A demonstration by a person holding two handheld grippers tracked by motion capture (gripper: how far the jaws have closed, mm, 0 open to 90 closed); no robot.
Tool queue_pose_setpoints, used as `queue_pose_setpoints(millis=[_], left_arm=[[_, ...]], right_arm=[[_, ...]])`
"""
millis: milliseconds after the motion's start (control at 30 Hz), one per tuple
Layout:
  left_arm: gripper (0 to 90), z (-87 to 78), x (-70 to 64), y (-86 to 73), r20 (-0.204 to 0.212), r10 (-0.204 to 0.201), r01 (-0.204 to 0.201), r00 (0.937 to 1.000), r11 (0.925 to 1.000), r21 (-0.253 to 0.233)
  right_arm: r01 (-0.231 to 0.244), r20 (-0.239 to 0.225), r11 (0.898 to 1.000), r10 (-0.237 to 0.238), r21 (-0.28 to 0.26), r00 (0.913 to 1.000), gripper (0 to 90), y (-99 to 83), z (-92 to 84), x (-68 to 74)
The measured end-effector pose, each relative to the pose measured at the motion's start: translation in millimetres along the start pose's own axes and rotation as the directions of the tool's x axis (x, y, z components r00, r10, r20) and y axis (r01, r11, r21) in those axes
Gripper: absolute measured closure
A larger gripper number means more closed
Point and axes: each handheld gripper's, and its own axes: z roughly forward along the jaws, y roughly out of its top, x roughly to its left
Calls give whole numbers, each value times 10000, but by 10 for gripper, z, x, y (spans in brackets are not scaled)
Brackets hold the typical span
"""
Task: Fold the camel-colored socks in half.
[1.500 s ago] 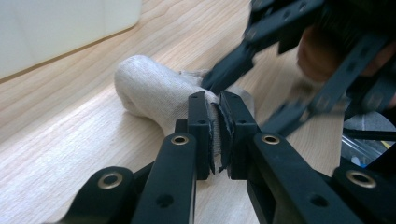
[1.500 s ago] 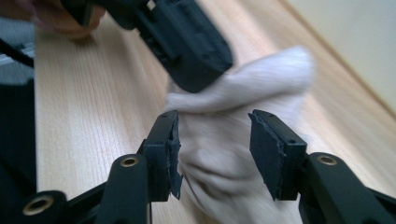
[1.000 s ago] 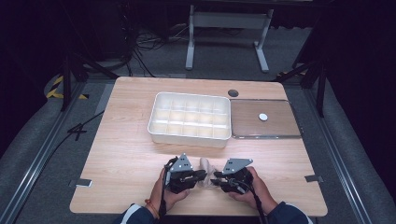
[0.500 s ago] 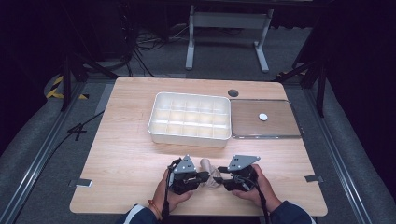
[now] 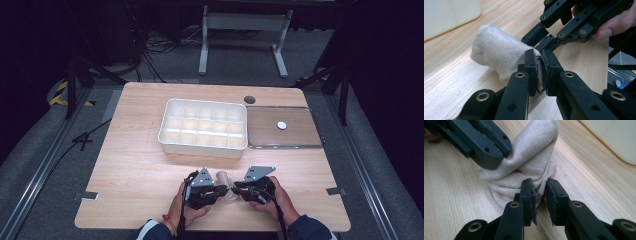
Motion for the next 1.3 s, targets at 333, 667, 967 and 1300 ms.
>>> queue_pose_setpoints(millis=[333, 667, 967, 1300], left_arm=[[829, 100, -44, -7, 112, 76, -76, 9999, 10000, -21], [827, 106, -50, -7, 38, 224, -224, 9997, 9997, 70], [827, 116, -64, -17, -5, 306, -306, 9995, 9995, 2], [778, -2, -68, 11, 548, 760, -750, 9956, 9970, -192]], right_arm=[[-86, -64, 9999, 85, -124, 9999, 756, 0, 16, -15], [-964, -178, 9808, 948, -1692, 9953, 664, 91, -182, -127], [-805, -452, 9795, 734, -1847, 9963, 645, 208, -60, -78], [-732, -384, 9907, 692, -1150, 9969, 828, 131, 26, -147]])
